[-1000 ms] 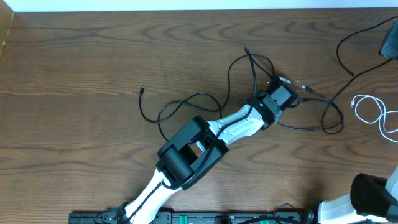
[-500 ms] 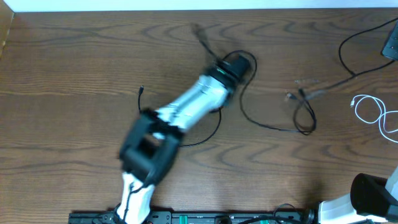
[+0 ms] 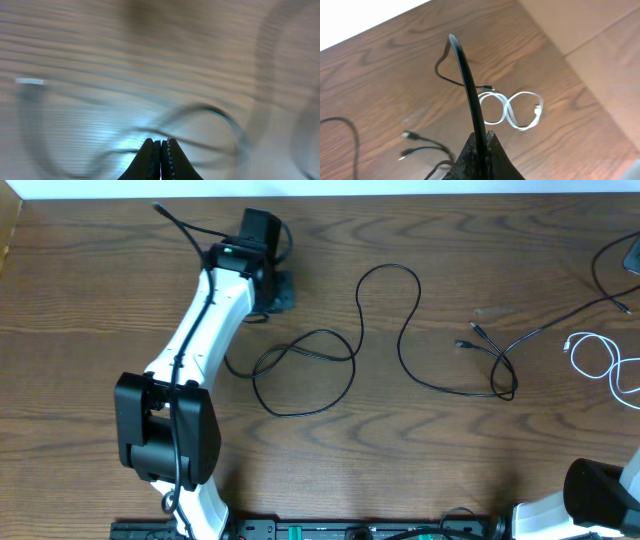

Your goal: Untangle cables

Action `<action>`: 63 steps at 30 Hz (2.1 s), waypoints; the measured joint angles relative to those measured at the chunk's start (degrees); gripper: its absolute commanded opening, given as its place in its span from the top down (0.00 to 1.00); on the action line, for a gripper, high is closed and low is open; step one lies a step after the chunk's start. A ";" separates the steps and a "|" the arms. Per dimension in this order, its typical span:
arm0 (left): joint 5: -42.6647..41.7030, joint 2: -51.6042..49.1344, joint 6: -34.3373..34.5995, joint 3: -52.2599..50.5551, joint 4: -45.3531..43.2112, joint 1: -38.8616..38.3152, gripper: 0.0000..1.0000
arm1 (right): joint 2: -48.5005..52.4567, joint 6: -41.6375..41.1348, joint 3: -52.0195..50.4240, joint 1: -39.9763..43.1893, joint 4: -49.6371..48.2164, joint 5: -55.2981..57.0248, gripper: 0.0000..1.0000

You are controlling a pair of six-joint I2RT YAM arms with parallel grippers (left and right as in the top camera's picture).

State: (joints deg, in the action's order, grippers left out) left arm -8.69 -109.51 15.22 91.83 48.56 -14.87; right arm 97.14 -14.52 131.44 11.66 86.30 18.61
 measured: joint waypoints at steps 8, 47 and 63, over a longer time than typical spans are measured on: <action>-14.95 0.00 -3.87 0.00 0.52 -11.32 0.78 | 0.00 -0.15 0.00 0.00 0.09 -4.46 0.99; -3.54 -10.54 70.14 -0.09 -23.47 -41.99 0.34 | 0.00 -0.15 0.00 0.00 2.60 -6.25 0.99; -2.05 -18.67 74.40 -0.11 -33.97 -43.30 0.50 | 0.00 -0.15 0.00 0.00 2.69 -7.74 0.99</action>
State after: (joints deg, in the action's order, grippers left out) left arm -10.74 -128.18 89.62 91.72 14.59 -58.17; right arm 97.14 -14.68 131.44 11.66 88.99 10.87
